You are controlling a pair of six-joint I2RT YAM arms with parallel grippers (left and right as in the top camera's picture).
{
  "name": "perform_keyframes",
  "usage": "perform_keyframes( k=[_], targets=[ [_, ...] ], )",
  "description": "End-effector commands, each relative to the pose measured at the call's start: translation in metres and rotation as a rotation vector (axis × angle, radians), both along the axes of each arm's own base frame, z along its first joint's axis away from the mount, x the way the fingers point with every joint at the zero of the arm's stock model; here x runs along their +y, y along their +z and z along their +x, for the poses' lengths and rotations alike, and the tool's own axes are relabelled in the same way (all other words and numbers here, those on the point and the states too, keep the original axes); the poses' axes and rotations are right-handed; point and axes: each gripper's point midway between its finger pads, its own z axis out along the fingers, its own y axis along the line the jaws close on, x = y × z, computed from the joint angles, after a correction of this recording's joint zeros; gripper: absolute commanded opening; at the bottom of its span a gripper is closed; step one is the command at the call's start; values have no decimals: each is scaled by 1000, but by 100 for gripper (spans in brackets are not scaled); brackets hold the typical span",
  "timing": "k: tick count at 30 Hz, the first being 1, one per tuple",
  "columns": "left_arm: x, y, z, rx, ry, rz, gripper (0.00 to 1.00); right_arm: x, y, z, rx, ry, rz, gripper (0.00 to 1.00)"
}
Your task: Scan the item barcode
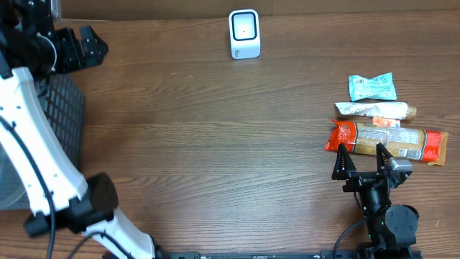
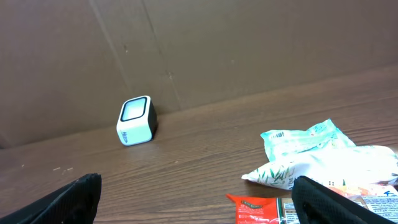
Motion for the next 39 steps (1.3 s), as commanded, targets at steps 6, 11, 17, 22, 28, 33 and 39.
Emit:
perform_keyframes(
  k=[6,11,17,22,28,33,39],
  targets=[
    [-65,29,-109,-55,-103,22,100,0,-2,0,-2,-5,-1,100],
    [-85,19,-158,-54,-132,21,100,0,-2,0,-2,-5,-1,100],
    [-98,-16,-211,-19,-132,9,100,0,-2,0,-2,-5,-1,100],
    [-102,-53,-228,-32,-126,11,99,0,-2,0,-3,-5,-1,100],
    [-101,-62,-183,-370,-215,149,100,0,-2,0,-2,-5,-1,100],
    [-106,-89,-159,-597,-247,226,100,0,-2,0,-2,-5,-1,100],
    [-114,-111,-149,-827,-319,343,100,0,-2,0,-2,-5,-1,100]
  ],
)
